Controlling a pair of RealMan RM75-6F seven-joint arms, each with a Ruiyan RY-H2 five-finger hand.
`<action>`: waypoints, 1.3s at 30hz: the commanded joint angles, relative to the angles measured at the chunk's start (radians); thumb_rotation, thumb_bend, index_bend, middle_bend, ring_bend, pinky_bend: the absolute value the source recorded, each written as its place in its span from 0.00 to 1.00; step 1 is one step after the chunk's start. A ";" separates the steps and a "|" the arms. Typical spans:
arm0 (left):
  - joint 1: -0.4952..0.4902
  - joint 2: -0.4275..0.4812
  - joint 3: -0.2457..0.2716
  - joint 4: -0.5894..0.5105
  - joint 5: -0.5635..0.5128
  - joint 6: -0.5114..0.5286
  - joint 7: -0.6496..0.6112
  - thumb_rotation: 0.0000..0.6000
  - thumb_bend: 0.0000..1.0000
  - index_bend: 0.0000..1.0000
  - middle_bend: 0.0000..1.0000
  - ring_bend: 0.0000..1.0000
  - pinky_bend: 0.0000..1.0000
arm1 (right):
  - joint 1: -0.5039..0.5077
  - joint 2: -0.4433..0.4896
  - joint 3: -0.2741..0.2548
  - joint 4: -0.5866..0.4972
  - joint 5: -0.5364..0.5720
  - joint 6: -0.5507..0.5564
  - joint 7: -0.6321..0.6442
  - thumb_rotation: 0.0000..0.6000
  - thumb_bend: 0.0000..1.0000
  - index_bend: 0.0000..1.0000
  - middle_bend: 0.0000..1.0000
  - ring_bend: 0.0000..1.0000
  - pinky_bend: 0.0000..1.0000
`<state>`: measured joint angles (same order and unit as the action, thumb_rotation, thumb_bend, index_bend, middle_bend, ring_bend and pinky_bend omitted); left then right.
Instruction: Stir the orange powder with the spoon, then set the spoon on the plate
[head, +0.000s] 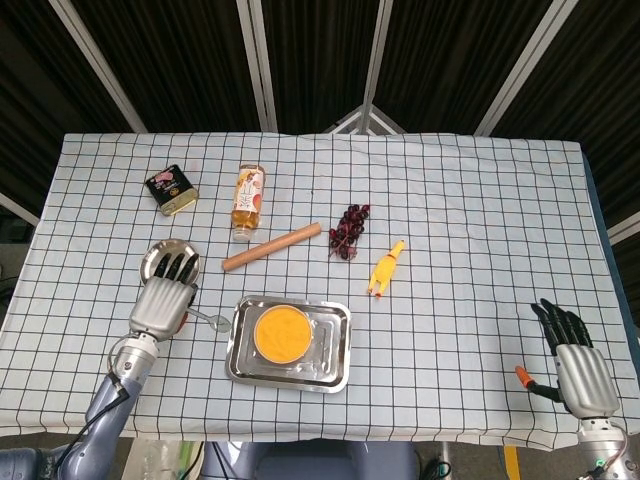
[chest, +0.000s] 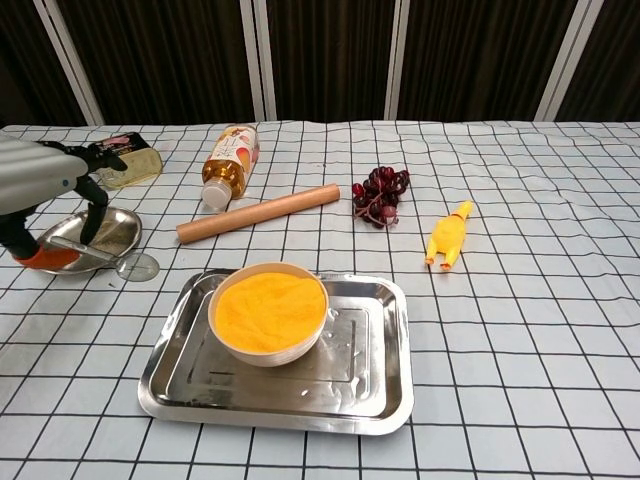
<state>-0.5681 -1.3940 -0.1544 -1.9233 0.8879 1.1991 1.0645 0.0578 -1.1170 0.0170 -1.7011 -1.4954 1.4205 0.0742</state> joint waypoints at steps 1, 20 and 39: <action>-0.071 -0.061 -0.040 -0.024 -0.113 0.034 0.108 1.00 0.51 0.54 0.00 0.00 0.00 | 0.000 0.002 0.001 -0.001 0.005 -0.003 0.006 1.00 0.32 0.00 0.00 0.00 0.00; -0.300 -0.324 -0.078 0.038 -0.347 0.207 0.403 1.00 0.51 0.51 0.00 0.00 0.00 | 0.007 0.013 0.008 -0.001 0.016 -0.017 0.047 1.00 0.32 0.00 0.00 0.00 0.00; -0.318 -0.312 -0.105 -0.058 -0.345 0.278 0.312 1.00 0.22 0.18 0.00 0.00 0.00 | 0.006 0.018 0.006 -0.006 0.015 -0.018 0.046 1.00 0.32 0.00 0.00 0.00 0.00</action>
<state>-0.8976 -1.7316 -0.2508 -1.9526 0.5289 1.4693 1.4027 0.0636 -1.0993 0.0231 -1.7070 -1.4801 1.4026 0.1205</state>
